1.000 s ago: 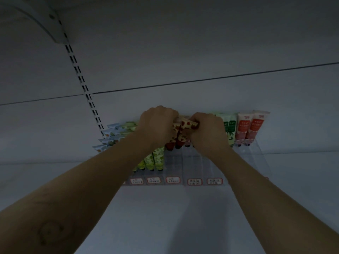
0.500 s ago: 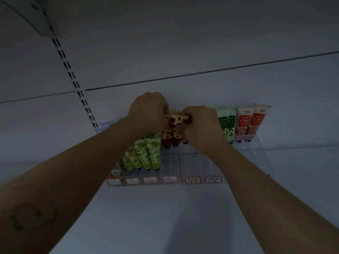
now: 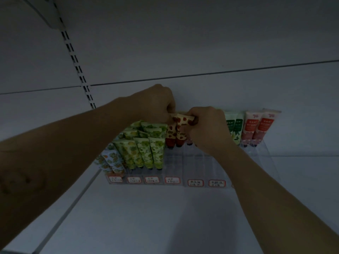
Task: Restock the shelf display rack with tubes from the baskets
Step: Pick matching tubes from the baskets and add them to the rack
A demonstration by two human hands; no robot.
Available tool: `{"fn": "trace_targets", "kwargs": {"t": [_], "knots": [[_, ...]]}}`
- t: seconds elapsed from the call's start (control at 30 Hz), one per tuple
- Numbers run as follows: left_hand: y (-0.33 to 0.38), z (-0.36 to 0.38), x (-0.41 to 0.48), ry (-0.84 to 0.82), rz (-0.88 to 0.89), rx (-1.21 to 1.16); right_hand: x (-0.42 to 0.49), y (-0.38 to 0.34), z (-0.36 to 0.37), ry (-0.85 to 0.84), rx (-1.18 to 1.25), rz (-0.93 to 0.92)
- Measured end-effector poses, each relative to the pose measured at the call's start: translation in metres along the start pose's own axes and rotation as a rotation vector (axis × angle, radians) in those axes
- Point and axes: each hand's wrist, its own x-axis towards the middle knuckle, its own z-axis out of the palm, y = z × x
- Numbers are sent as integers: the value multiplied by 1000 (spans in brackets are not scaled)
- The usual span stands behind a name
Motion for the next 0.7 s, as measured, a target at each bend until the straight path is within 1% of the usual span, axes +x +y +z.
{"fn": "trace_targets", "kwargs": {"t": [0.17, 0.3, 0.37, 0.57, 0.7], "knots": [[-2, 10, -11, 82, 30, -41, 2, 0, -3, -46, -47, 37], [-7, 18, -14, 108, 27, -92, -4, 4, 2, 6, 48, 158], [-8, 21, -13, 112, 34, -98, -6, 5, 4, 28, 43, 198], [-13, 23, -16, 117, 19, -153, -3, -10, 10, -48, -77, 61], [-15, 27, -19, 142, -12, -184, 2, -12, 14, -52, -142, 40]]}}
